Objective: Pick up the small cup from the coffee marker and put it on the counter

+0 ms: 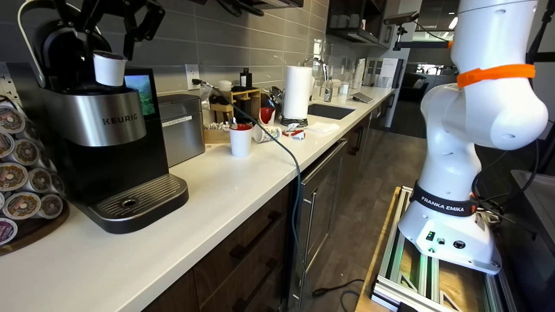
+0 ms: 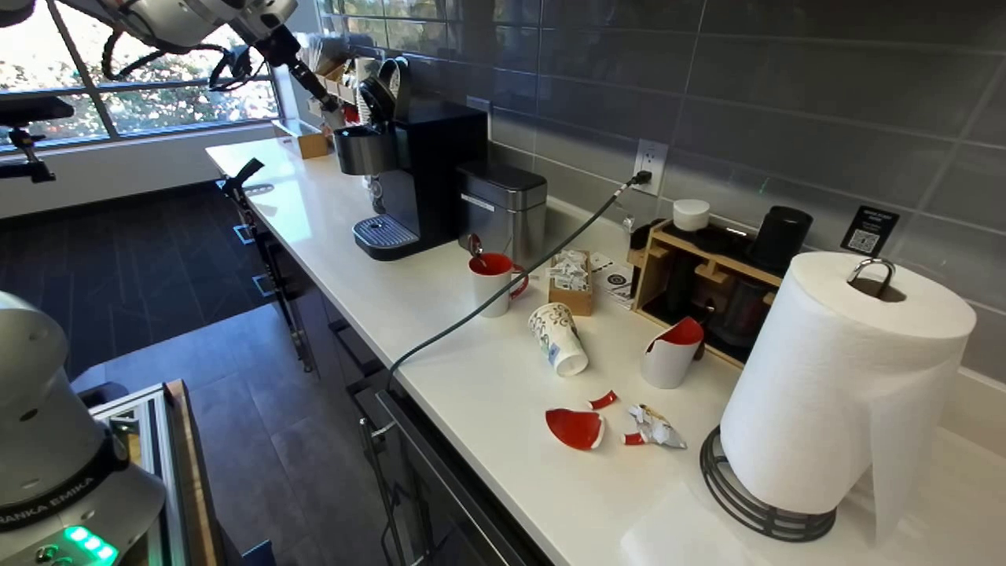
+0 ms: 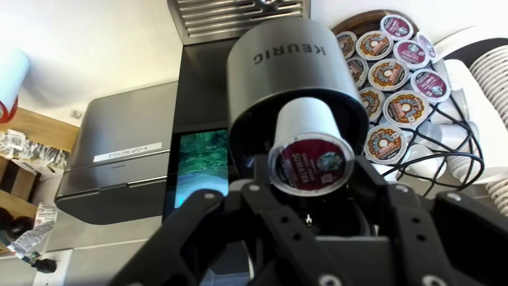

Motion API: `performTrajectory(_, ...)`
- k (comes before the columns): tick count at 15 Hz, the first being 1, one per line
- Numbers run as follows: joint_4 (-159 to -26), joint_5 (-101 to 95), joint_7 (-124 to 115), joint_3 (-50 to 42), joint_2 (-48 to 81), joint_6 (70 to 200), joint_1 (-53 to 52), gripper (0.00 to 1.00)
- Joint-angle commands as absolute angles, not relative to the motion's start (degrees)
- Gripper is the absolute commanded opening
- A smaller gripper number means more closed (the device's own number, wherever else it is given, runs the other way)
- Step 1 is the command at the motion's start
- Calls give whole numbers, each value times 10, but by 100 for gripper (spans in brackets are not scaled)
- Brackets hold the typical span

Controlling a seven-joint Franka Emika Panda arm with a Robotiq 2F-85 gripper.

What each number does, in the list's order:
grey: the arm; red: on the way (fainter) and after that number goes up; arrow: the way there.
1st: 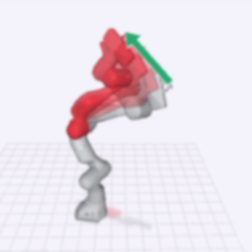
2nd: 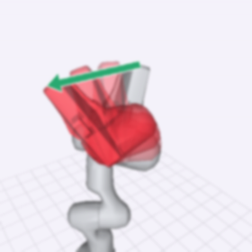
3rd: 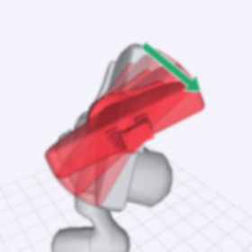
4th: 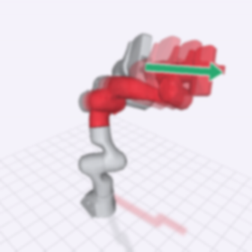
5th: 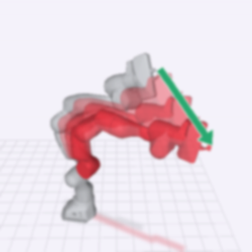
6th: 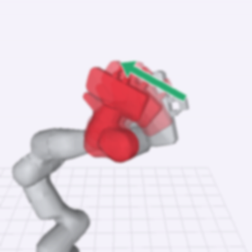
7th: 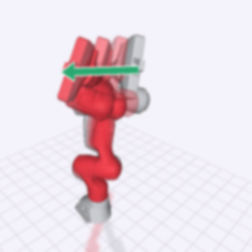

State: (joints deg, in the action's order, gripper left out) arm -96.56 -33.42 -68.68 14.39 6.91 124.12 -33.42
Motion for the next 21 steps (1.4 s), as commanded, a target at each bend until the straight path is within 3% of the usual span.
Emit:
performTrajectory(1, -1078, -330, -766, 163, -23, 1258, -306, 28)
performTrajectory(8, -1195, -217, -813, 167, -88, 1252, -213, 28)
performTrajectory(17, -1285, -176, -886, 141, -16, 1372, -123, 28)
performTrajectory(21, -1291, -187, -961, 134, 38, 1353, -126, 28)
